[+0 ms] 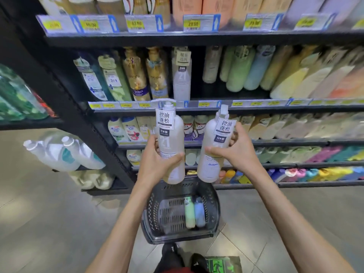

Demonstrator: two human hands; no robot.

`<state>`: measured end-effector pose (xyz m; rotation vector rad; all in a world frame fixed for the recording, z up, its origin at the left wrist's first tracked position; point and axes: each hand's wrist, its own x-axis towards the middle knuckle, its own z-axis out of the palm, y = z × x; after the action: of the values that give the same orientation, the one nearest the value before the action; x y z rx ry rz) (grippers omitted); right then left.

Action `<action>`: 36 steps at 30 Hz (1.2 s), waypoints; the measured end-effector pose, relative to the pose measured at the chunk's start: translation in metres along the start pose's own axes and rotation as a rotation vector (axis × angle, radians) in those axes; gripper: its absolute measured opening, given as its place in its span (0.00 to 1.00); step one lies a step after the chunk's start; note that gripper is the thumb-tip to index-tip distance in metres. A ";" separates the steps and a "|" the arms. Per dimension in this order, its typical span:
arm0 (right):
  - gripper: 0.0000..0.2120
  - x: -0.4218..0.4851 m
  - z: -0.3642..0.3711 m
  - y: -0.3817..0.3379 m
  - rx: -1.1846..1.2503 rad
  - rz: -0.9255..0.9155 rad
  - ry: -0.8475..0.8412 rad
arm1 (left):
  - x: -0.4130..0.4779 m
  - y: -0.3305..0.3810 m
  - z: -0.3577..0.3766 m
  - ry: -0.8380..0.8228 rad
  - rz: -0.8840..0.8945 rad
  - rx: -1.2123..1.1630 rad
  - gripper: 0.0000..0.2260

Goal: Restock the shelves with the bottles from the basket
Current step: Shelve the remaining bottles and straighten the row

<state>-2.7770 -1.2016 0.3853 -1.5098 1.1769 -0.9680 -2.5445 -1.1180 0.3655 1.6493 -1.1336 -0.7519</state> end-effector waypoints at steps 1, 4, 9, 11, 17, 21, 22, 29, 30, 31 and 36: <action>0.36 0.005 0.001 -0.004 -0.008 -0.004 0.017 | 0.004 0.002 -0.003 -0.007 0.004 -0.007 0.33; 0.36 0.022 0.011 -0.018 -0.008 -0.048 0.070 | 0.019 0.007 -0.016 -0.019 0.029 -0.013 0.35; 0.37 0.049 0.027 -0.042 0.017 -0.099 0.172 | 0.044 0.020 -0.036 -0.003 0.080 0.027 0.34; 0.37 0.061 0.029 -0.050 0.025 -0.100 0.195 | 0.053 0.022 -0.043 -0.011 0.089 0.035 0.33; 0.33 0.098 0.019 -0.062 -0.024 -0.096 0.265 | 0.073 0.020 -0.053 -0.005 0.097 0.062 0.32; 0.27 0.121 0.008 -0.056 0.137 -0.105 0.384 | 0.088 0.025 -0.045 0.010 0.095 0.059 0.33; 0.28 0.127 0.006 -0.055 0.180 -0.103 0.413 | 0.092 0.028 -0.041 0.018 0.096 0.061 0.33; 0.32 0.170 -0.011 -0.040 0.457 -0.058 0.553 | 0.118 0.046 -0.008 0.046 0.100 0.068 0.37; 0.33 0.175 -0.014 -0.037 0.502 -0.053 0.566 | 0.121 0.047 -0.004 0.049 0.098 0.076 0.36; 0.33 0.179 -0.016 -0.035 0.541 -0.051 0.575 | 0.124 0.048 0.000 0.053 0.094 0.084 0.36; 0.31 0.201 -0.015 -0.026 0.728 -0.057 0.666 | 0.135 0.052 0.018 0.079 0.060 0.069 0.36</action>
<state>-2.7410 -1.3983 0.4201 -0.6465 1.0326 -1.7824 -2.5260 -1.2548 0.4119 1.6803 -1.1584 -0.6102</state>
